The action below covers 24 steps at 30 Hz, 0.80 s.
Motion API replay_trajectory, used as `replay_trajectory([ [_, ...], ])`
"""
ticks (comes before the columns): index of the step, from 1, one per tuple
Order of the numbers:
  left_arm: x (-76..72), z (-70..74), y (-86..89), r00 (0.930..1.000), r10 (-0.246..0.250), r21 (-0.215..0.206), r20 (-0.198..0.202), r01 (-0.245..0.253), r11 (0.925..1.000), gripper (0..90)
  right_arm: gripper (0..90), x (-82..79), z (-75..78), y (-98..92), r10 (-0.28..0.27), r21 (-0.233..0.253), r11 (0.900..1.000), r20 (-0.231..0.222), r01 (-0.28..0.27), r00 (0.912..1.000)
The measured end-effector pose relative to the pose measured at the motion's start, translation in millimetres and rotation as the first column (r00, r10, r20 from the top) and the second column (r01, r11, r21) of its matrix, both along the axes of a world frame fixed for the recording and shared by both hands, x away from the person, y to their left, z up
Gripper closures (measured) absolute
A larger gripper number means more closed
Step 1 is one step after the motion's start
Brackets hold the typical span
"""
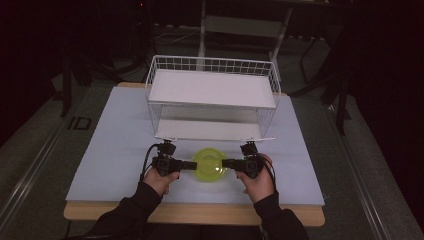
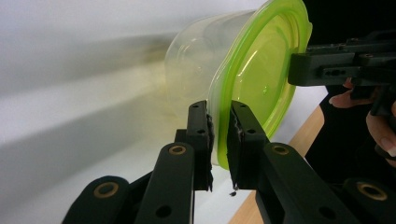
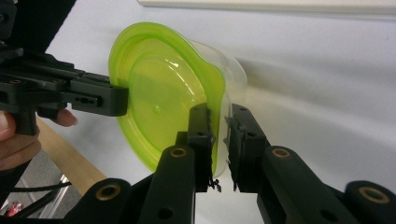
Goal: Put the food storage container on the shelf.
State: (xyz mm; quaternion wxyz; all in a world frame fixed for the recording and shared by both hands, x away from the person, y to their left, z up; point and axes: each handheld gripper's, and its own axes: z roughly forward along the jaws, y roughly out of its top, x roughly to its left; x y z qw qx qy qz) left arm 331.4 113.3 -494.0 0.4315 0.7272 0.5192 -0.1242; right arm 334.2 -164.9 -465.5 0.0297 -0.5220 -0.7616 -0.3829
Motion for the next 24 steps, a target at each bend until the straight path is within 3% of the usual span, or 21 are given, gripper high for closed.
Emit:
replay_trajectory([
  [7, -4.8, 18.5, 3.4, 0.9997, 0.026, -0.022, 0.000, -0.026, 0.9994, 81.5, 80.2, -3.5, 13.7, 1.1, 0.007, 0.008, 1.000, 0.049, -0.007, 0.9988],
  [14, -4.8, 46.5, 11.8, 0.9977, 0.017, -0.056, 0.065, -0.013, 0.9984, 81.6, 80.3, -7.8, 43.6, 4.6, 0.014, 0.023, 1.000, 0.118, -0.017, 0.9929],
  [24, -0.6, 80.8, 19.6, 0.9935, 0.010, -0.099, 0.113, 0.001, 0.9951, 81.7, 80.5, -7.8, 79.6, 5.9, 0.021, 0.056, 0.998, 0.176, -0.031, 0.9843],
])
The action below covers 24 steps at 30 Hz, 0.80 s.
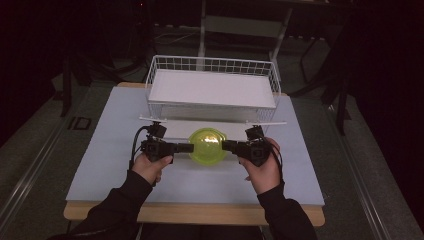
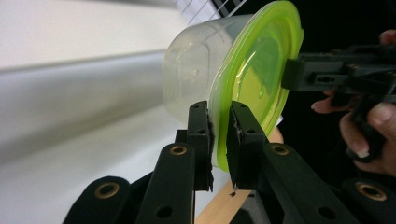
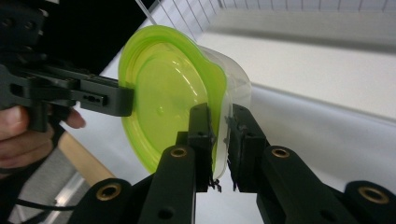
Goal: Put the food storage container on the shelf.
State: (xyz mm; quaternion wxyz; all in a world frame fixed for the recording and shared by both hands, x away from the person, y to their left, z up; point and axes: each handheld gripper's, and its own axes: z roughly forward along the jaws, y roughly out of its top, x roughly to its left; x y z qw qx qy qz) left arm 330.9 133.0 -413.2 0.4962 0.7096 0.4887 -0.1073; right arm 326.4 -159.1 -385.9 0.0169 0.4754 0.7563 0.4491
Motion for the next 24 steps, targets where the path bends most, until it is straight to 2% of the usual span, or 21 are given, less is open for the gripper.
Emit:
replay_trajectory([
  [2, 2.3, 10.5, 1.0, 0.9999, -0.005, -0.006, 0.011, 0.005, 1.0000, 81.8, 80.8, 2.3, 9.9, -2.7, 0.012, 0.031, 0.999, 0.000, -0.012, 0.9999],
  [6, 5.4, 20.2, 0.7, 0.9999, -0.005, 0.004, 0.016, 0.005, 1.0000, 81.8, 80.8, 3.4, 18.5, -2.6, 0.013, 0.028, 1.000, 0.017, -0.014, 0.9998],
  [8, 9.7, 30.0, 1.1, 0.9998, -0.004, 0.006, 0.021, 0.004, 1.0000, 81.8, 80.8, 6.1, 26.2, -2.8, 0.012, 0.037, 0.999, 0.026, -0.013, 0.9996],
  [9, 9.7, 30.0, 1.1, 0.9998, -0.004, 0.006, 0.021, 0.004, 1.0000, 81.8, 80.9, 7.4, 28.7, -2.8, 0.011, 0.045, 0.999, 0.022, -0.012, 0.9997],
  [11, 12.7, 40.3, 0.6, 0.9994, 0.005, 0.020, 0.034, -0.006, 0.9998, 81.7, 80.8, 10.4, 33.7, -1.9, 0.006, 0.042, 0.999, 0.031, -0.007, 0.9995],
  [14, 16.5, 46.3, 1.4, 0.9993, 0.011, 0.015, 0.035, -0.012, 0.9998, 81.8, 80.8, 15.9, 42.5, -0.4, 0.000, 0.043, 0.999, 0.041, -0.002, 0.9992],
  [17, 24.9, 61.6, 1.5, 0.9988, 0.025, 0.016, 0.043, -0.025, 0.9996, 81.7, 80.8, 22.8, 52.4, 0.9, -0.007, 0.041, 0.999, 0.055, 0.005, 0.9985],
  [18, 24.9, 61.6, 1.5, 0.9988, 0.025, 0.016, 0.043, -0.025, 0.9996, 81.8, 80.8, 22.8, 52.4, 0.9, -0.007, 0.041, 0.999, 0.055, 0.005, 0.9985],
  [19, 24.9, 61.6, 1.5, 0.9988, 0.025, 0.016, 0.043, -0.025, 0.9996, 81.8, 80.8, 25.4, 55.8, 0.9, -0.010, 0.043, 0.999, 0.059, 0.008, 0.9982],
  [20, 32.2, 72.5, 1.1, 0.9982, 0.034, 0.015, 0.050, -0.035, 0.9993, 81.7, 80.7, 30.9, 63.1, 1.1, -0.014, 0.047, 0.999, 0.062, 0.011, 0.9979],
  [24, 39.5, 82.9, -1.4, 0.9971, 0.050, 0.031, 0.058, -0.052, 0.9982, 81.7, 80.7, 41.7, 73.9, 2.1, -0.031, 0.041, 0.999, 0.066, 0.028, 0.9973],
])
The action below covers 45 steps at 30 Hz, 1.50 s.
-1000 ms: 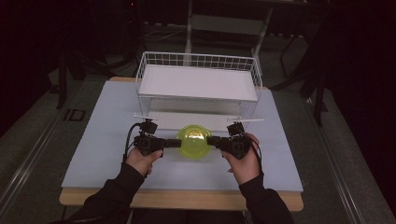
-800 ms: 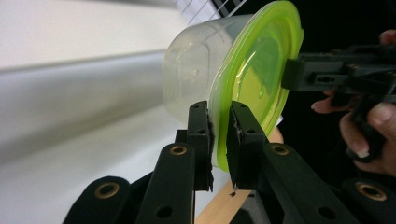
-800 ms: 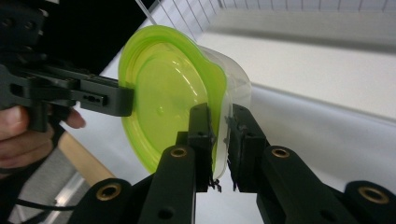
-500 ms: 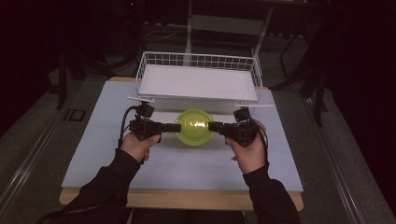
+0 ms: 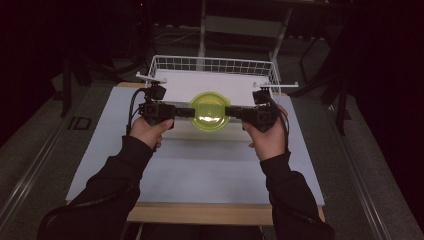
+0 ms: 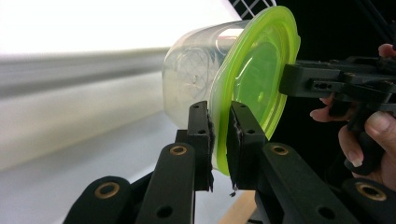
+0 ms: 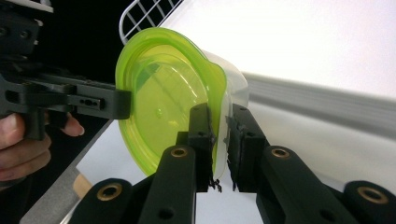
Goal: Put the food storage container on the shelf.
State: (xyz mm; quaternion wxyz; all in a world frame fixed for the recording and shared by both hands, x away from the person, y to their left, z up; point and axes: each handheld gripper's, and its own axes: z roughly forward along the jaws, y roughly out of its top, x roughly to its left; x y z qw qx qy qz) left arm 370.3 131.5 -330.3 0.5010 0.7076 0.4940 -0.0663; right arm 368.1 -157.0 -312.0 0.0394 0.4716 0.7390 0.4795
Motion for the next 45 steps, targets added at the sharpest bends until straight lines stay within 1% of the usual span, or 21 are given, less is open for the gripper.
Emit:
replay_trajectory([
  [1, 5.6, 7.3, -2.0, 0.9999, 0.009, 0.016, 0.006, -0.010, 0.9998, 81.7, 80.6, 3.9, 3.1, 0.3, -0.010, 0.001, 1.000, -0.001, 0.010, 1.0000],
  [3, 13.1, 13.5, -3.3, 0.9998, 0.019, 0.028, 0.001, -0.019, 0.9994, 81.6, 80.6, 9.7, 6.8, 1.0, -0.016, -0.001, 1.000, 0.000, 0.016, 0.9999],
  [9, 31.8, 24.2, -7.2, 0.9977, 0.063, 0.058, -0.022, -0.062, 0.9964, 81.2, 80.6, 29.5, 15.9, 3.4, -0.046, 0.003, 0.999, -0.023, 0.046, 0.9987],
  [13, 44.8, 28.5, -7.6, 0.9952, 0.091, 0.061, -0.037, -0.089, 0.9942, 81.0, 80.6, 42.1, 21.6, 5.7, -0.066, -0.001, 0.998, -0.039, 0.066, 0.9971],
  [17, 55.4, 30.8, -7.8, 0.9933, 0.105, 0.072, -0.049, -0.101, 0.9922, 80.9, 80.6, 54.5, 24.5, 8.4, -0.078, -0.005, 0.997, -0.053, 0.078, 0.9955],
  [19, 55.4, 30.8, -7.8, 0.9933, 0.105, 0.072, -0.049, -0.101, 0.9922, 80.8, 80.6, 57.4, 25.0, 8.5, -0.079, -0.002, 0.997, -0.063, 0.079, 0.9948],
  [20, 64.4, 31.0, -9.8, 0.9912, 0.110, 0.090, -0.073, -0.104, 0.9906, 80.7, 80.6, 62.8, 25.9, 9.2, -0.084, -0.015, 0.996, -0.072, 0.083, 0.9939],
  [21, 64.4, 31.0, -9.8, 0.9912, 0.110, 0.090, -0.073, -0.104, 0.9906, 80.7, 80.6, 65.0, 26.1, 9.5, -0.087, -0.017, 0.996, -0.077, 0.086, 0.9932],
  [22, 68.7, 31.7, -10.4, 0.9902, 0.119, 0.094, -0.073, -0.112, 0.9893, 80.6, 80.5, 67.1, 26.1, 9.6, -0.092, -0.016, 0.996, -0.082, 0.091, 0.9924],
  [23, 70.7, 30.8, -11.1, 0.9889, 0.121, 0.093, -0.086, -0.113, 0.9892, 80.6, 80.6, 69.5, 25.6, 9.3, -0.094, -0.010, 0.996, -0.089, 0.094, 0.9916],
  [25, 73.3, 29.2, -12.2, 0.9883, 0.124, 0.103, -0.089, -0.115, 0.9880, 80.6, 80.5, 73.7, 23.6, 9.2, -0.097, -0.013, 0.995, -0.106, 0.096, 0.9896],
  [27, 75.4, 28.2, -11.6, 0.9876, 0.130, 0.099, -0.088, -0.121, 0.9876, 80.6, 80.5, 76.8, 21.4, 10.5, -0.101, -0.027, 0.995, -0.109, 0.099, 0.9889],
  [31, 77.2, 27.8, -10.7, 0.9873, 0.133, 0.099, -0.087, -0.124, 0.9873, 80.5, 80.5, 80.8, 21.7, 12.0, -0.102, -0.022, 0.995, -0.117, 0.101, 0.9879],
  [33, 81.3, 27.3, -8.7, 0.9863, 0.139, 0.101, -0.089, -0.130, 0.9863, 79.7, 80.5, 84.6, 23.4, 13.4, -0.094, -0.022, 0.995, -0.131, 0.092, 0.9869],
  [35, 83.1, 27.8, -9.7, 0.9877, 0.140, 0.106, -0.070, -0.132, 0.9855, 75.9, 80.5, 87.2, 24.4, 14.7, -0.087, -0.024, 0.996, -0.143, 0.084, 0.9859],
  [36, 84.1, 27.9, -10.4, 0.9875, 0.144, 0.113, -0.063, -0.137, 0.9841, 70.8, 80.3, 89.7, 25.3, 15.7, -0.085, -0.025, 0.996, -0.149, 0.082, 0.9852],
  [37, 85.6, 27.5, -10.5, 0.9872, 0.149, 0.111, -0.057, -0.142, 0.9836, 70.5, 79.7, 91.9, 25.9, 16.1, -0.081, -0.019, 0.997, -0.156, 0.078, 0.9845],
  [39, 88.0, 27.0, -10.4, 0.9867, 0.152, 0.095, -0.056, -0.147, 0.9846, 70.4, 76.5, 95.9, 26.1, 17.2, -0.088, -0.030, 0.996, -0.159, 0.084, 0.9834],
  [41, 90.3, 26.8, -12.4, 0.9883, 0.145, 0.095, -0.046, -0.140, 0.9855, 69.0, 71.9, 99.6, 24.9, 19.5, -0.088, -0.044, 0.996, -0.158, 0.082, 0.9835],
  [44, 91.9, 24.3, -15.1, 0.9879, 0.151, 0.084, -0.034, -0.148, 0.9854, 65.1, 66.8, 102.7, 24.4, 20.4, -0.086, -0.057, 0.995, -0.138, 0.079, 0.9868],
  [45, 93.1, 22.4, -16.0, 0.9882, 0.147, 0.079, -0.042, -0.144, 0.9865, 62.8, 63.6, 103.8, 24.2, 20.1, -0.083, -0.062, 0.995, -0.123, 0.076, 0.9890],
])
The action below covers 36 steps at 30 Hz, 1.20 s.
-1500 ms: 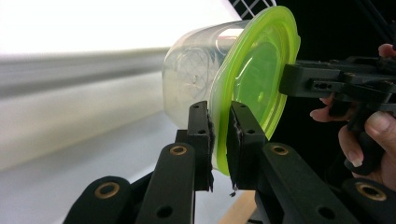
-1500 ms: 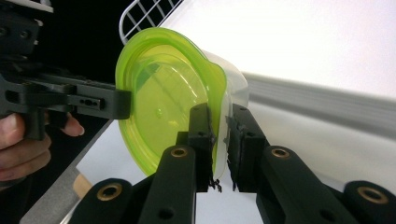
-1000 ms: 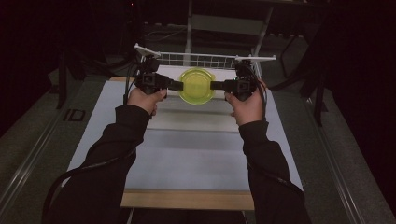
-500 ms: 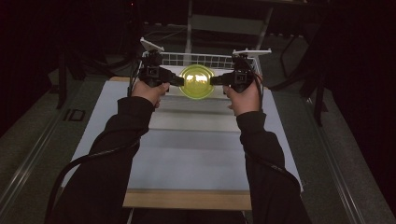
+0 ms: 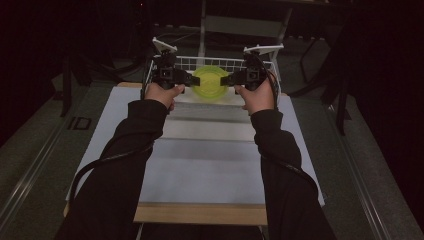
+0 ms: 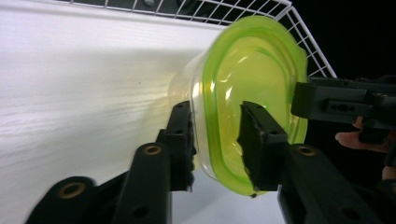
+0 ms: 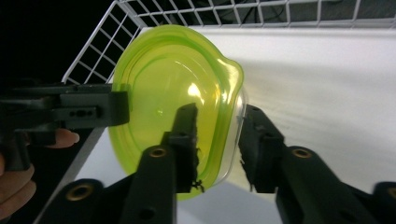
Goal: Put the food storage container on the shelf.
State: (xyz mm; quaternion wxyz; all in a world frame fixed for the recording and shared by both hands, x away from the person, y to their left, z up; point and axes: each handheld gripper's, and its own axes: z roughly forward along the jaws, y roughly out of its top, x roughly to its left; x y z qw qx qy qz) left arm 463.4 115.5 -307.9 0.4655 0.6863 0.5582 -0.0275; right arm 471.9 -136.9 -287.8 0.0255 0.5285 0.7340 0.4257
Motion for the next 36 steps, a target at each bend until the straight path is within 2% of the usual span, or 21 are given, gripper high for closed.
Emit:
replay_trajectory([
  [3, 1.6, -3.2, -1.0, 1.0000, 0.008, -0.008, 0.005, -0.008, 0.9999, 57.6, 59.6, 4.4, -2.6, -0.4, 0.005, 0.008, 1.000, -0.021, -0.005, 0.9998],
  [4, 1.6, -3.2, -1.0, 1.0000, 0.008, -0.008, 0.005, -0.008, 0.9999, 57.6, 59.6, 5.5, -3.1, -0.4, 0.000, -0.001, 1.000, -0.015, 0.000, 0.9999],
  [5, 3.2, -5.7, -4.6, 0.9996, 0.009, -0.007, 0.026, -0.009, 0.9999, 56.9, 54.0, 9.1, -4.3, -0.6, -0.005, -0.025, 1.000, -0.002, 0.005, 1.0000],
  [10, 2.2, -4.4, -3.0, 0.9984, 0.019, -0.013, 0.054, -0.019, 0.9997, 51.3, 49.3, 11.6, -3.8, -4.5, -0.012, -0.020, 1.000, 0.005, 0.012, 0.9999],
  [12, 1.0, -2.7, -0.2, 0.9978, 0.022, -0.003, 0.062, -0.022, 0.9998, 49.9, 47.3, 9.1, -2.8, -7.2, -0.008, -0.024, 1.000, 0.005, 0.008, 1.0000],
  [15, -4.3, 0.5, 6.9, 0.9959, 0.033, -0.012, 0.084, -0.032, 0.9994, 48.2, 45.9, 4.1, -0.9, -9.9, -0.004, -0.028, 1.000, 0.019, 0.004, 0.9998],
  [19, -15.2, 4.1, 12.5, 0.9923, 0.024, -0.003, 0.121, -0.024, 0.9997, 46.6, 44.3, -6.9, 1.6, -12.2, 0.007, -0.053, 0.999, 0.060, -0.004, 0.9982],
  [22, -17.2, 4.3, 13.5, 0.9916, 0.021, -0.005, 0.127, -0.021, 0.9998, 46.6, 44.3, -11.4, 1.0, -13.4, 0.017, -0.059, 0.998, 0.062, -0.013, 0.9979],
  [23, -29.3, 6.1, 18.8, 0.9858, 0.008, -0.024, 0.168, -0.004, 0.9997, 46.0, 44.2, -19.4, 0.3, -14.9, 0.027, -0.058, 0.998, 0.078, -0.022, 0.9966],
  [24, -33.3, 6.5, 19.5, 0.9831, 0.001, -0.014, 0.183, 0.002, 0.9999, 44.0, 43.8, -22.5, -0.1, -15.5, 0.035, -0.060, 0.998, 0.082, -0.030, 0.9960],
  [26, -42.2, 5.8, 21.8, 0.9754, -0.010, -0.034, 0.220, 0.017, 0.9993, 40.4, 44.0, -30.0, -0.5, -16.5, 0.042, -0.070, 0.997, 0.103, -0.034, 0.9938],
  [27, -42.2, 5.8, 21.8, 0.9754, -0.010, -0.034, 0.220, 0.017, 0.9993, 38.9, 44.0, -30.0, -0.5, -16.5, 0.042, -0.070, 0.997, 0.103, -0.034, 0.9938],
  [28, -51.0, 2.8, 25.2, 0.9665, -0.053, -0.065, 0.251, 0.071, 0.9953, 38.9, 44.0, -33.5, -1.1, -17.0, 0.047, -0.066, 0.997, 0.115, -0.040, 0.9923],
  [29, -54.1, 1.5, 26.0, 0.9636, -0.060, -0.070, 0.260, 0.080, 0.9943, 30.6, 44.8, -39.9, -3.2, -17.3, 0.061, -0.061, 0.997, 0.120, -0.054, 0.9909],
  [32, -66.4, -4.4, 27.9, 0.9506, -0.077, -0.049, 0.301, 0.096, 0.9941, 29.1, 48.3, -48.5, -8.8, -16.6, 0.080, -0.059, 0.996, 0.132, -0.073, 0.9880],
  [34, -76.8, -11.8, 28.9, 0.9359, -0.081, -0.042, 0.343, 0.101, 0.9940, 23.7, 56.1, -52.3, -15.5, -14.9, 0.099, -0.063, 0.994, 0.119, -0.092, 0.9879],
  [35, -79.9, -14.4, 28.7, 0.9328, -0.085, -0.030, 0.350, 0.101, 0.9944, 20.3, 56.7, -54.5, -19.1, -13.5, 0.104, -0.067, 0.993, 0.122, -0.096, 0.9870],
  [36, -85.0, -18.4, 28.2, 0.9273, -0.084, -0.019, 0.365, 0.097, 0.9951, 14.4, 61.7, -55.7, -21.9, -12.1, 0.110, -0.072, 0.992, 0.127, -0.102, 0.9858],
])
